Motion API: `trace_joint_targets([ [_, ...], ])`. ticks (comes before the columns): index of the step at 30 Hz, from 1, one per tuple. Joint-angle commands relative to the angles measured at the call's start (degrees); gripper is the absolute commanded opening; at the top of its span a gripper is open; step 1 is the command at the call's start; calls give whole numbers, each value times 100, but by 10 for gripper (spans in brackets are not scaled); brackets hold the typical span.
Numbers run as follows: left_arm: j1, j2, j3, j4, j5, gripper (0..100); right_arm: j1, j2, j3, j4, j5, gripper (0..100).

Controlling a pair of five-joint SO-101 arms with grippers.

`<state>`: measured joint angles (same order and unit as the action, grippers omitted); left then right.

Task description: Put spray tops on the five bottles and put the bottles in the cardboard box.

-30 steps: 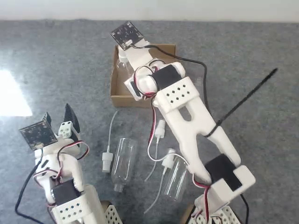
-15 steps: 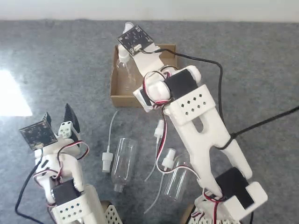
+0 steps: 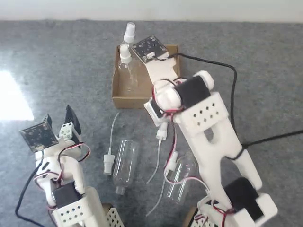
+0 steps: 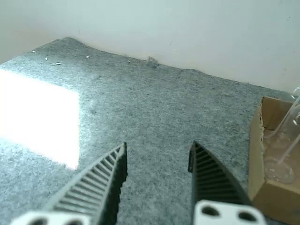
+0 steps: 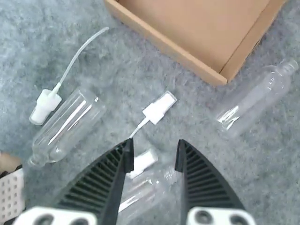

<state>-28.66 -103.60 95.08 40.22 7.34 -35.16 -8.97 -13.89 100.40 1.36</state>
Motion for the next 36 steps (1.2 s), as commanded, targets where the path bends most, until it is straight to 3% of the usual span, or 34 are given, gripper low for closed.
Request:
trace_joint_targets([
  [1,18,-88,-163,-158,26,203,-31,-734,308,171,-35,123],
  [19,18,-88,-163,-158,26,203,-22,-3152,2884,163,-105,128],
  [25,18,-88,-163,-158,26,203,-48,-3327,3499,163,-1582,128],
  [29,18,-88,-163,-158,26,203,-48,-3327,3727,154,-1776,150],
  [36,18,-88,-163,-158,26,203,-48,-3319,4352,154,-2286,288],
])
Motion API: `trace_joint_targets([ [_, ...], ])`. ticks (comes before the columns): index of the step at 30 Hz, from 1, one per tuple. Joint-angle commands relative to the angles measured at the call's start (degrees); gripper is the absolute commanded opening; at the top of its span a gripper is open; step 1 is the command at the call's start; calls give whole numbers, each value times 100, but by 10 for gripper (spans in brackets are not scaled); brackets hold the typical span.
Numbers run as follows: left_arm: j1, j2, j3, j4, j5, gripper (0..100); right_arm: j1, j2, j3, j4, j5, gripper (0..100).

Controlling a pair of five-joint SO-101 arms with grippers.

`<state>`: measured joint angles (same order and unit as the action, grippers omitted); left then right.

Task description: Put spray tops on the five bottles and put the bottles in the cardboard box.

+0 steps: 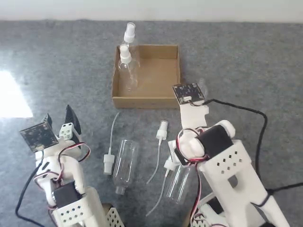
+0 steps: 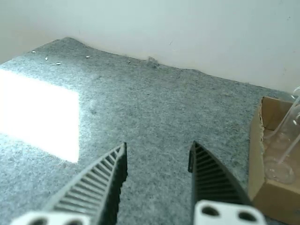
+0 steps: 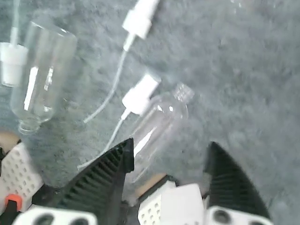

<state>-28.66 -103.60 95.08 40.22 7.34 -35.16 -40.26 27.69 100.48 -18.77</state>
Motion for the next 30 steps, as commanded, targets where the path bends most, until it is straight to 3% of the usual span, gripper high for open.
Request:
trace_joint_targets([
  [1,18,-88,-163,-158,26,203,-48,-189,273,145,-281,295],
  [17,18,-88,-154,-158,26,203,-48,-136,1556,-998,-554,285],
  [30,18,-88,-154,-158,26,203,-48,1657,932,-1007,-1046,285],
])
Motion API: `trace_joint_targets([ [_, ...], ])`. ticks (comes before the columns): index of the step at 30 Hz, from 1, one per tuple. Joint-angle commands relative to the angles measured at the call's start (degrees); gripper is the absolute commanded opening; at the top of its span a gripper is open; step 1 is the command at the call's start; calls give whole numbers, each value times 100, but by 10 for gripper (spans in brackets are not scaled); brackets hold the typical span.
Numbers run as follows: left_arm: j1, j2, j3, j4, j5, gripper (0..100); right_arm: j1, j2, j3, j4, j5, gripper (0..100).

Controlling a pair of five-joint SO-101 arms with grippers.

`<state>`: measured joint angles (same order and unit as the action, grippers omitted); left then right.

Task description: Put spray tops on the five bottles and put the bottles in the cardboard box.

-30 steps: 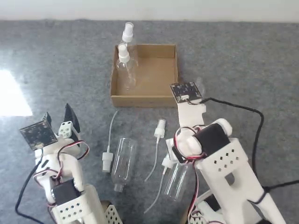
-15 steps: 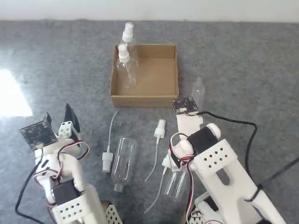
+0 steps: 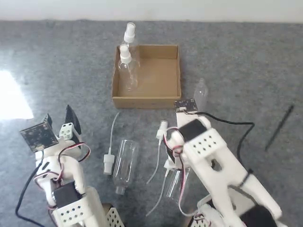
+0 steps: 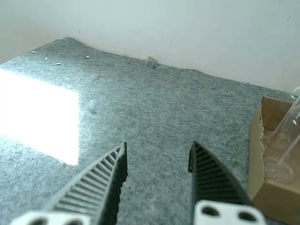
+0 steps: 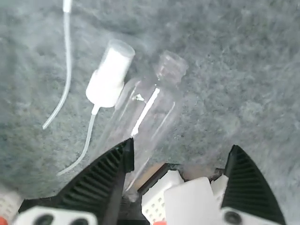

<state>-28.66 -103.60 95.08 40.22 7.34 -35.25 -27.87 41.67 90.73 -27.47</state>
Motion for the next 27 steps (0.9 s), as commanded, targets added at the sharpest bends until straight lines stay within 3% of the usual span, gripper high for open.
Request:
trace_joint_targets([
  [1,18,-88,-154,-158,26,203,-40,558,-501,-31,-202,285],
  [18,18,-88,-154,-158,26,203,-48,2141,-571,-558,-176,285],
  [27,18,-88,-154,-158,26,203,-505,2176,-554,-541,-193,285],
])
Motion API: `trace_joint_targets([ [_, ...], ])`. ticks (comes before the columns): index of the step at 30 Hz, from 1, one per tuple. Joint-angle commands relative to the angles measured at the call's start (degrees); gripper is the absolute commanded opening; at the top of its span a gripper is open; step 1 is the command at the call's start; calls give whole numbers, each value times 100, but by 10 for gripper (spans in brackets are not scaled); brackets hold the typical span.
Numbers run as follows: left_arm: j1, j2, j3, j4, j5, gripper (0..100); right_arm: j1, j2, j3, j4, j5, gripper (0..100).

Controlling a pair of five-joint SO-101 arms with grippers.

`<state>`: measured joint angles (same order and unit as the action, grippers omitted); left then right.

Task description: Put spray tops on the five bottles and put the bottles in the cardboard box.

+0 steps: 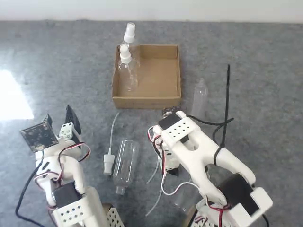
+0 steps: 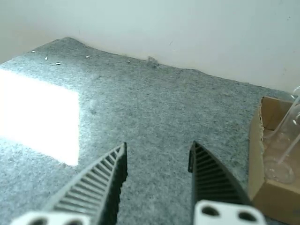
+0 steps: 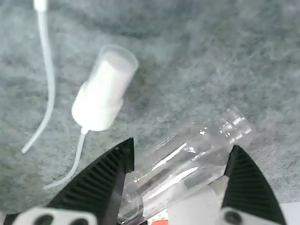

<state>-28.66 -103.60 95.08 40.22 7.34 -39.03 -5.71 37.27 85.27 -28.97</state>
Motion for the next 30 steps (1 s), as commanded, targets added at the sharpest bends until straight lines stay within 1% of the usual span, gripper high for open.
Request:
trace_joint_targets([
  [1,18,-88,-154,-158,26,203,-110,-40,-114,4,-44,285],
  [8,18,-88,-154,-158,26,203,-92,-31,0,-13,-35,283],
  [9,18,-88,-154,-158,26,203,-92,-31,0,-13,-44,270],
  [15,18,-88,-154,-158,26,203,-92,-31,-18,-251,70,72],
  [18,18,-88,-154,-158,26,203,-92,-84,-44,-251,387,24],
  [22,18,-88,-154,-158,26,203,-84,-92,-229,-145,571,10],
  [30,18,-88,-154,-158,26,203,-101,-92,-1116,743,818,13],
])
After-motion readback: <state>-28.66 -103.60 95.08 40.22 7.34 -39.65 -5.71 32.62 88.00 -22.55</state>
